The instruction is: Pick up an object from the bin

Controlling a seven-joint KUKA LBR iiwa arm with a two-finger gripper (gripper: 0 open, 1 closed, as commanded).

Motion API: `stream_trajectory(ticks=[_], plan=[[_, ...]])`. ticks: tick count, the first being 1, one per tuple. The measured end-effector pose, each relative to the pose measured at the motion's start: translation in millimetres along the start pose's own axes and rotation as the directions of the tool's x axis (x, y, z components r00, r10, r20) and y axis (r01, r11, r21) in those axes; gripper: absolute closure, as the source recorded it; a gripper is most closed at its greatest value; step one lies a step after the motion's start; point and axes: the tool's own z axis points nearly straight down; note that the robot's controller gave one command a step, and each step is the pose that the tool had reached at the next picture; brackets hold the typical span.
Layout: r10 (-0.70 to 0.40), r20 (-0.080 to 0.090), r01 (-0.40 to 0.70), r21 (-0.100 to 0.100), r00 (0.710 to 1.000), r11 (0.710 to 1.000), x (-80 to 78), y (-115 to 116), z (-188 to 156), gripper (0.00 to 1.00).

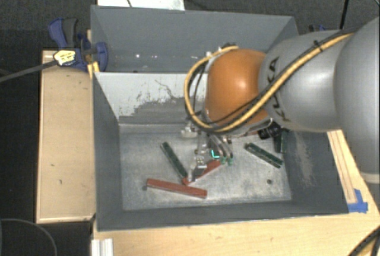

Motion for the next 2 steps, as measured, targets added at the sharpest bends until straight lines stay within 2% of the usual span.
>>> stream_trajectory(ticks=[1,2], plan=[[0.003,0.008,-0.003,-0.001,1.0,1.0,-2.0,-0.5,-4.4,0.0],[0.089,0.022,-0.088,-0.004,0.996,0.996,16.4,-1.5,60.4,1.0]])
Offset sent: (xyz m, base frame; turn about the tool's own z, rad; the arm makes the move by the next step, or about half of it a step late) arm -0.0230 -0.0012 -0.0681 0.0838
